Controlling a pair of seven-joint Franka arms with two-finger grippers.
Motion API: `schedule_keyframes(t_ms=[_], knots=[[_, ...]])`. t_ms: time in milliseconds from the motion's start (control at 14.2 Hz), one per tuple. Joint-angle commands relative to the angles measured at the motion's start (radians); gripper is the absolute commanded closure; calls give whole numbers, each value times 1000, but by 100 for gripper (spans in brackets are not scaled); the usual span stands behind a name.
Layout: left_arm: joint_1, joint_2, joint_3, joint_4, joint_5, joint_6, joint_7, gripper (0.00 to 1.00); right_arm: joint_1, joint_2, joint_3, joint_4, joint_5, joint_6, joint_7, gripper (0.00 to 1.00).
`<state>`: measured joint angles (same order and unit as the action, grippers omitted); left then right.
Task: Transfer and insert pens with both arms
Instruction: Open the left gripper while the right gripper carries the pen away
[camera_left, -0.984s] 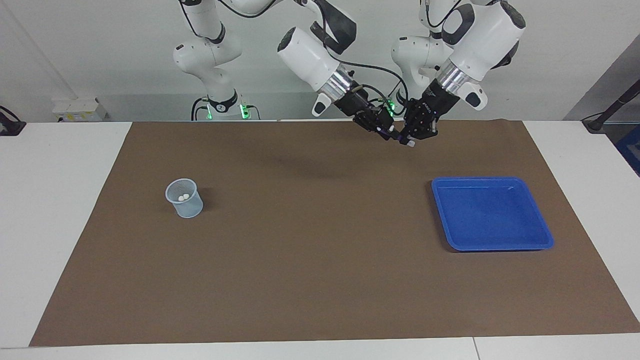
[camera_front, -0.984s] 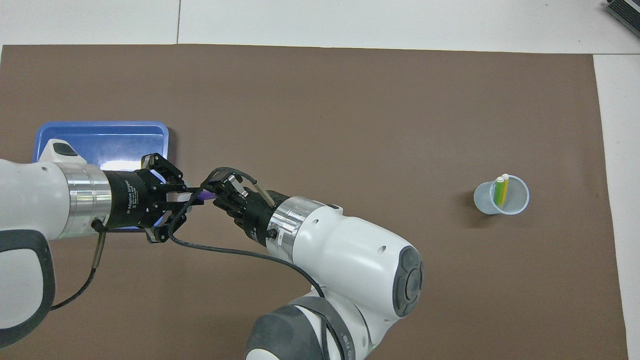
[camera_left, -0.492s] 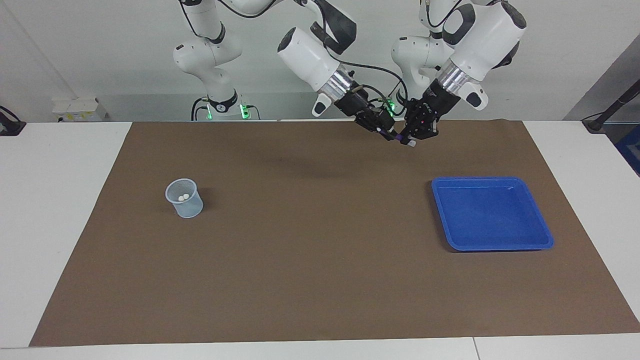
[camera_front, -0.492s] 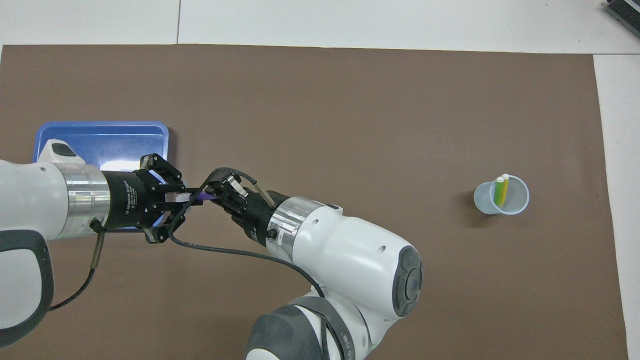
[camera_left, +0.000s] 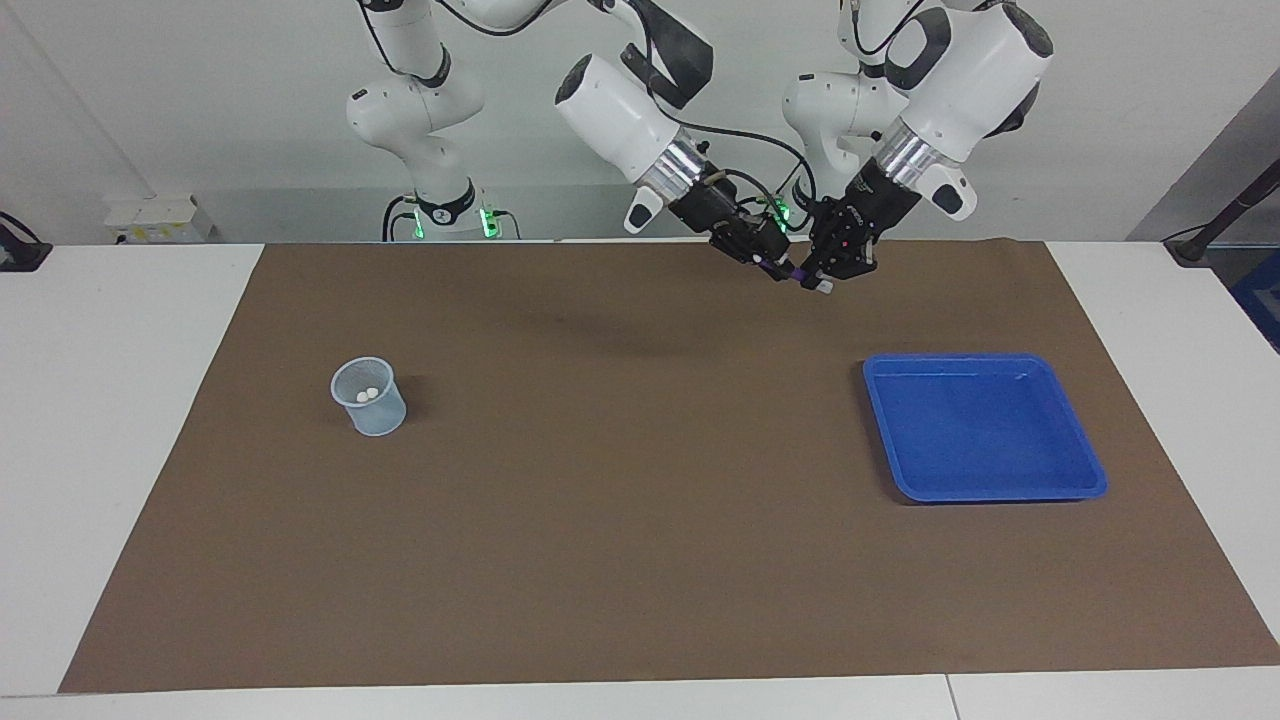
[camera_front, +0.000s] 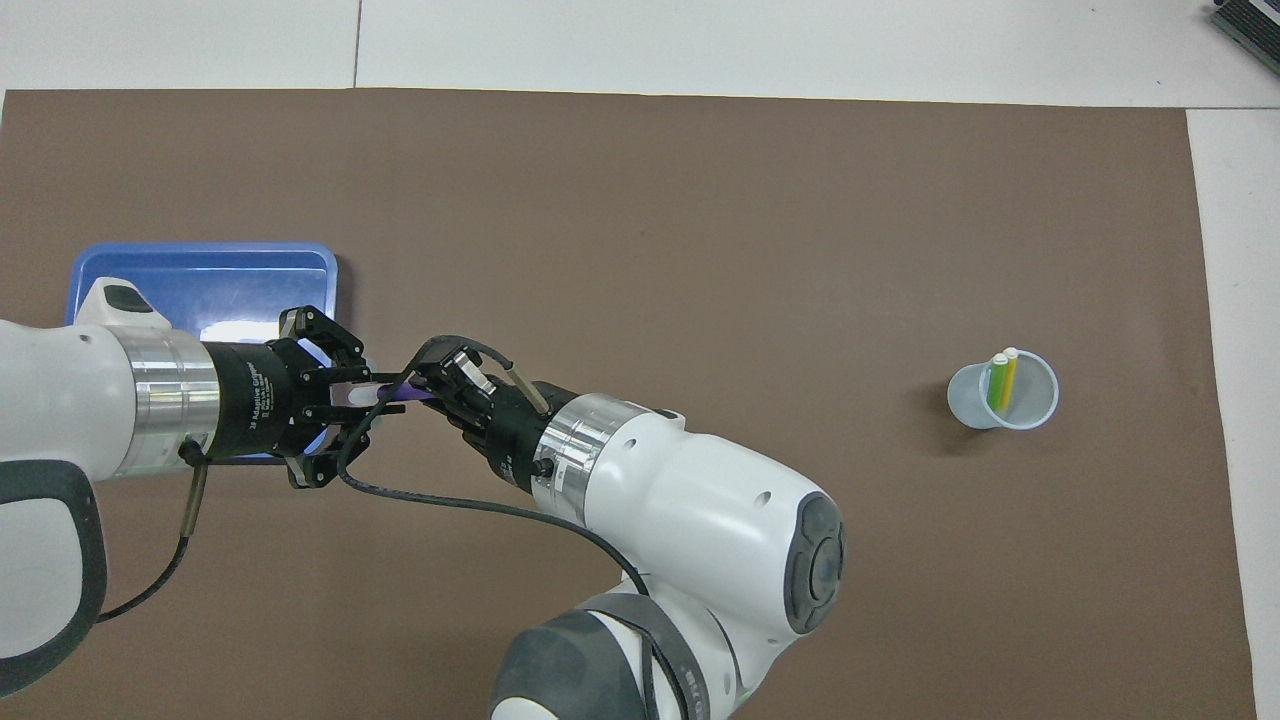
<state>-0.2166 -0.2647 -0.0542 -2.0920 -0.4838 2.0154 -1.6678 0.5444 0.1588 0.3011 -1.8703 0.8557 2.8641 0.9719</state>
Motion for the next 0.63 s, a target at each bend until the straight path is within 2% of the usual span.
schedule_keyframes(t_ms=[0, 281, 492, 562], knots=[[-15, -37, 11, -28, -10, 3, 13, 0, -1, 7, 4, 8, 25, 8, -33, 100], [-14, -41, 11, -28, -10, 2, 13, 0, -1, 7, 4, 3, 25, 5, -48, 100], [-14, -41, 11, -29, -10, 3, 17, 0, -32, -5, 4, -10, 25, -84, -205, 100], [-10, -41, 11, -29, -9, -1, 80, 0, -53, -11, 4, -10, 25, -125, -243, 100]])
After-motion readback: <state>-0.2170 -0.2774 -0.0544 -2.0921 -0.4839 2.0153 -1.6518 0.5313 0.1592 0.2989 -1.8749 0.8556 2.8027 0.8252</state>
